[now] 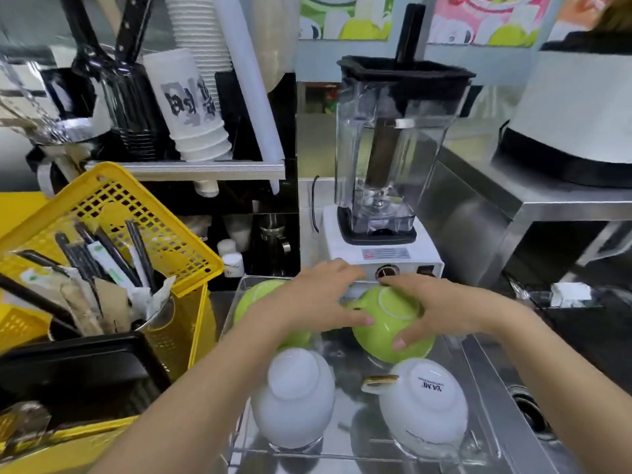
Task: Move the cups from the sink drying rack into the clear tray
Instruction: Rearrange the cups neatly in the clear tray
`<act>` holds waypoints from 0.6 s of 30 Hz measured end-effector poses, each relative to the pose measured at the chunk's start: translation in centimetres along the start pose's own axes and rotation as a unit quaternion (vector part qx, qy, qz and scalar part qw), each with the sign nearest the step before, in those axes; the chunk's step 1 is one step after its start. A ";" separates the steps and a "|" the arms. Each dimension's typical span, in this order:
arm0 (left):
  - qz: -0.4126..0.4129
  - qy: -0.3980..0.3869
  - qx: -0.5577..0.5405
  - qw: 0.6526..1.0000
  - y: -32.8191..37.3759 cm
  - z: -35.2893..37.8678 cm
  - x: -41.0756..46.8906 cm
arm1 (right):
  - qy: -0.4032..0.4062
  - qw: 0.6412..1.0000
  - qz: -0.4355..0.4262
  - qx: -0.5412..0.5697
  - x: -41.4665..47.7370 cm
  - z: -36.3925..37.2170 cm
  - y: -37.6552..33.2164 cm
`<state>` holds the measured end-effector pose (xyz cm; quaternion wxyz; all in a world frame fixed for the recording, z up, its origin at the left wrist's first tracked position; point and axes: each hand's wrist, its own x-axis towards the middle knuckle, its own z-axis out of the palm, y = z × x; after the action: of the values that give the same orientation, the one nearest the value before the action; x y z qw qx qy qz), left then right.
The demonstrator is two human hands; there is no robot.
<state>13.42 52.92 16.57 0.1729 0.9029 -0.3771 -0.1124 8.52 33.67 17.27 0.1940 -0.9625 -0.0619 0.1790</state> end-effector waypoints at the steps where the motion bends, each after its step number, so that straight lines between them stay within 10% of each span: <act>1: 0.009 -0.019 0.009 1.000 0.3 0.4 0.6 | -0.002 1.000 -0.005 -0.004 -0.4 0.1 0.1; 11: 0.059 -0.123 0.097 0.986 2.2 1.8 3.9 | 0.047 0.997 0.023 -0.052 -2.0 0.7 1.5; 18: 0.112 -0.048 0.099 0.988 2.4 1.8 3.7 | 0.085 0.996 -0.007 0.028 -2.7 0.9 2.0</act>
<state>13.84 48.22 15.58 0.0759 0.8609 -0.4934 -0.0980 5.80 31.69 16.55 0.2264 -0.9681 -0.0469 0.0966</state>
